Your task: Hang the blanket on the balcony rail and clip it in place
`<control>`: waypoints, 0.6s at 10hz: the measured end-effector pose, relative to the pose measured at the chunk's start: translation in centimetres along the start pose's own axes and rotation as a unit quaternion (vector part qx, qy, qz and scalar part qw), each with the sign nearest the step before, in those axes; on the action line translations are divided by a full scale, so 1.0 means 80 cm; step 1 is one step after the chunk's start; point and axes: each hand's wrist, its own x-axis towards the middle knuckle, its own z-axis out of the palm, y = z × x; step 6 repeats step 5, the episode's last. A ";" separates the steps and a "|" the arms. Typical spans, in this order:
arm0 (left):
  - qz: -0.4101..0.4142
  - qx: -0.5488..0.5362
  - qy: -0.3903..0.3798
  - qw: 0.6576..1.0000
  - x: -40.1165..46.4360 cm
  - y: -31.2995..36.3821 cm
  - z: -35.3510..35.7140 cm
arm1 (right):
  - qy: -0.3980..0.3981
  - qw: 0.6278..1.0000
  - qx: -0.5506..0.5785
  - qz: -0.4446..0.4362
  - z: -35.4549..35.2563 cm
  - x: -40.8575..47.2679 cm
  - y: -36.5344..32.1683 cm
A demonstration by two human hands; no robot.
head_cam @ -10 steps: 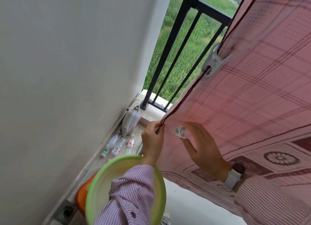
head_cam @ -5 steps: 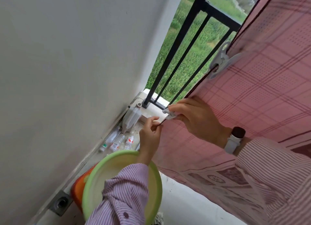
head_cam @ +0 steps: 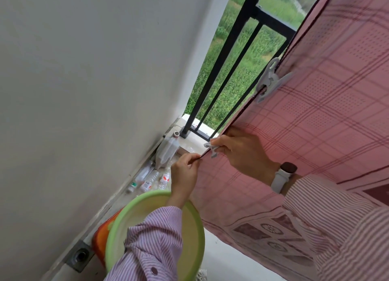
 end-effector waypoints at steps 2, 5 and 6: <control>-0.014 0.006 -0.005 1.000 -0.002 0.005 -0.002 | -0.014 1.000 -0.003 -0.011 0.008 -0.011 -0.001; -0.002 0.107 -0.023 0.994 -0.023 0.032 -0.022 | 0.021 0.995 0.096 -0.034 0.005 -0.049 -0.002; -0.002 0.107 -0.023 0.994 -0.023 0.032 -0.022 | 0.021 0.995 0.096 -0.034 0.005 -0.049 -0.002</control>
